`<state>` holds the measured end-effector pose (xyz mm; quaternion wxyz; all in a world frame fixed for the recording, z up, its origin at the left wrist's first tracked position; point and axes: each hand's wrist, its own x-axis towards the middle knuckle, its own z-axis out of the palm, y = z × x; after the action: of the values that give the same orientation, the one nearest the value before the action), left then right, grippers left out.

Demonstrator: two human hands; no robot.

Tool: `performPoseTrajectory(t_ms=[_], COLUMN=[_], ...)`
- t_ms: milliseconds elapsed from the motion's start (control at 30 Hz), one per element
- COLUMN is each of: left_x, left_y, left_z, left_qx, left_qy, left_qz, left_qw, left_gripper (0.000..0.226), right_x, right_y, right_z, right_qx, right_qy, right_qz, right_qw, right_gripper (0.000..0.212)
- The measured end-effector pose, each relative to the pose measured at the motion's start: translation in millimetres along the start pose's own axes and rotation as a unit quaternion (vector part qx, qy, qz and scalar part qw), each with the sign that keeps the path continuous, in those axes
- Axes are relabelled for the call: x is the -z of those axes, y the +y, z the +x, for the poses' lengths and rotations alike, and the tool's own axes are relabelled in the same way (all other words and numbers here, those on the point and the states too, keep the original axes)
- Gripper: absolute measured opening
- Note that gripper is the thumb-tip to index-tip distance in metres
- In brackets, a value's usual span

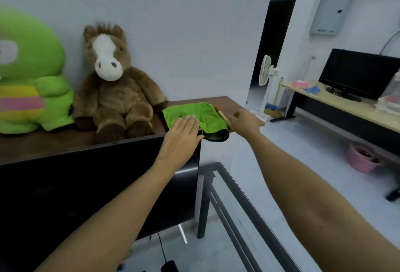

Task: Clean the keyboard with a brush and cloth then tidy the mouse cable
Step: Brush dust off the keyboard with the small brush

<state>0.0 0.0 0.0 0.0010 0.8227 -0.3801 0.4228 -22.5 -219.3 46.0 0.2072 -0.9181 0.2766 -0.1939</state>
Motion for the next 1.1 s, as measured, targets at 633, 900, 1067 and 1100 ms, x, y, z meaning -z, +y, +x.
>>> performPoseTrajectory(t_ms=[633, 900, 1067, 1100], left_x=[4.7, 70.3, 96.8, 101.8], left_y=[-4.3, -26.0, -50.9, -55.8], left_z=[-1.7, -62.5, -141.3, -160.4], left_qx=[0.008, 0.072, 0.151, 0.167], left_qy=[0.035, 0.049, 0.023, 0.014], left_qz=[-0.072, -0.137, -0.126, -0.12], left_qw=[0.997, 0.987, 0.98, 0.979], left_gripper=[0.035, 0.038, 0.037, 0.037], right_x=[-21.7, -0.8, -35.2, -44.1], right_y=[-13.0, -53.5, -71.4, -72.8], right_z=[8.9, -122.9, -200.8, -216.1], right_qx=[-0.022, 0.198, 0.215, 0.219], right_qy=[0.07, 0.114, 0.03, 0.008], right_qz=[0.252, 0.41, 0.442, 0.45], right_qw=[0.965, 0.883, 0.87, 0.866], right_gripper=[0.012, 0.029, 0.034, 0.034])
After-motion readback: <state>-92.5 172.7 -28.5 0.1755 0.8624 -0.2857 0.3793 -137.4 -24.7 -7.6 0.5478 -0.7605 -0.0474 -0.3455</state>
